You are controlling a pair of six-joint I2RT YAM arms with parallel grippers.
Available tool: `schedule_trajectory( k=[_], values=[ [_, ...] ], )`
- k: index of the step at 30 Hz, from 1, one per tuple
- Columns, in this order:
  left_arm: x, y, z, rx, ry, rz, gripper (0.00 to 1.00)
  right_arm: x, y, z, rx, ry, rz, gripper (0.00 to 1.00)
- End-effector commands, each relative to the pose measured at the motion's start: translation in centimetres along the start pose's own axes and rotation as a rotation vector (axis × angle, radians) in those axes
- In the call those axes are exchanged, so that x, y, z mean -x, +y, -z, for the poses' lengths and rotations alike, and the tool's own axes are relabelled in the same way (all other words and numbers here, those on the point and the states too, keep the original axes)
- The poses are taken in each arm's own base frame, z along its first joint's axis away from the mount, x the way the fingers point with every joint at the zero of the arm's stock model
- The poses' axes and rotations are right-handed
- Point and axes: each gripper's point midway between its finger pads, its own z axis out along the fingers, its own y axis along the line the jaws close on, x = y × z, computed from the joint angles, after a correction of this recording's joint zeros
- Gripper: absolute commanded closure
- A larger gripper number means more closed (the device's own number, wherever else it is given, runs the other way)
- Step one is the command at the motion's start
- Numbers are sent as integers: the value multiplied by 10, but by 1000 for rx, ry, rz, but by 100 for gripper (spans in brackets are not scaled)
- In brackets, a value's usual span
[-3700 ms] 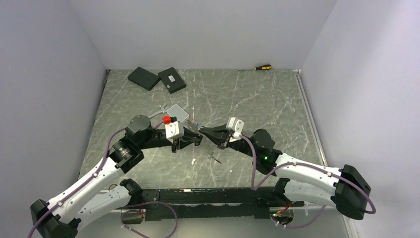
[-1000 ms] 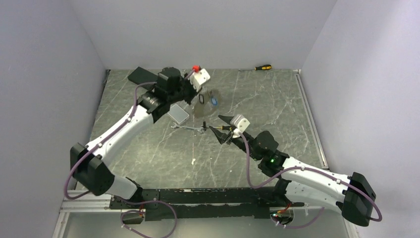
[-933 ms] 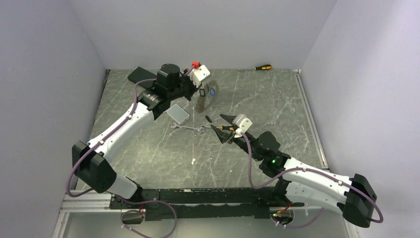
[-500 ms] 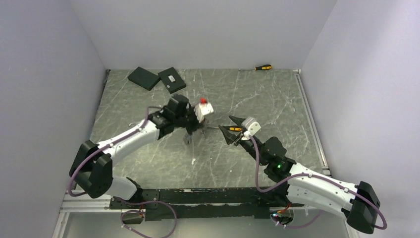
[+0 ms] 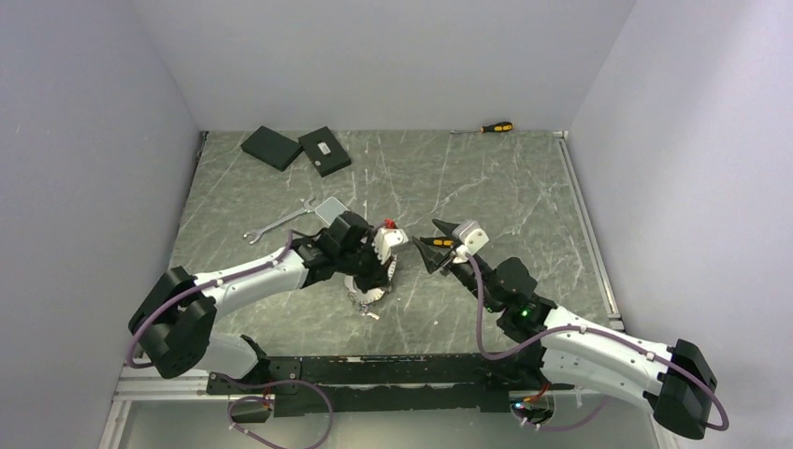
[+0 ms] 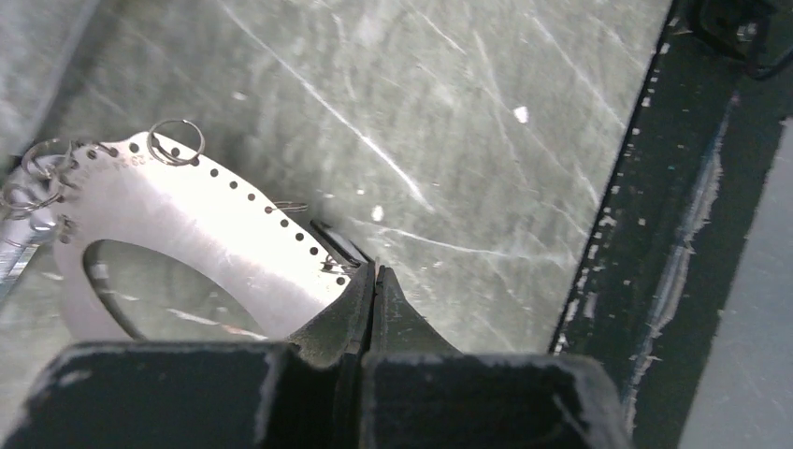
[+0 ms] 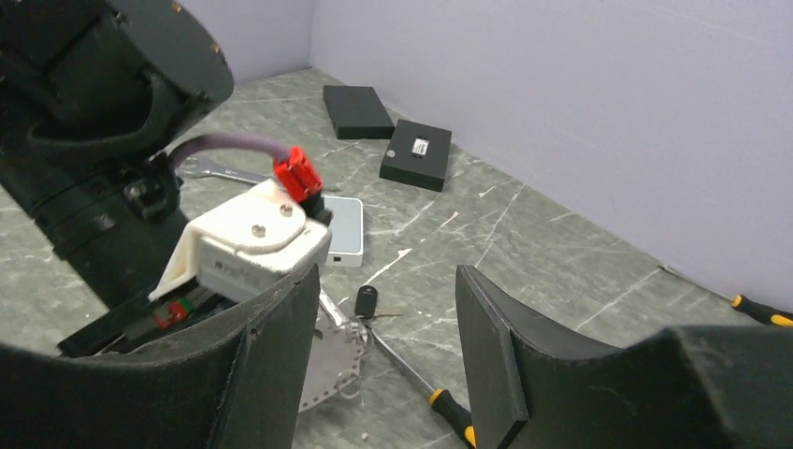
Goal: Put the keys on the keyring
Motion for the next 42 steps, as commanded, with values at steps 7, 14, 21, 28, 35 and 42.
schedule_trajectory(
  k=[7, 14, 21, 28, 35, 42],
  values=[
    [20, -50, -8, -244, -53, 195, 73, 11, -27, 15, -136, -43, -49, 42],
    [26, -19, 8, -6, 56, 251, 1, 15, -43, 27, -230, -99, -95, 30],
    [45, 83, 115, 765, 77, 169, 0, 16, -28, 10, -166, -59, -142, 0],
    [33, 146, 226, 1272, -108, 311, 0, 15, 17, -34, -4, 129, -341, 0],
    [19, 146, 284, 1431, -308, 467, 1, -5, 33, -67, 9, 232, -376, 0],
    [31, 124, 318, 1407, -521, 379, 1, -16, 32, -93, -28, 263, -339, 0]
  ],
)
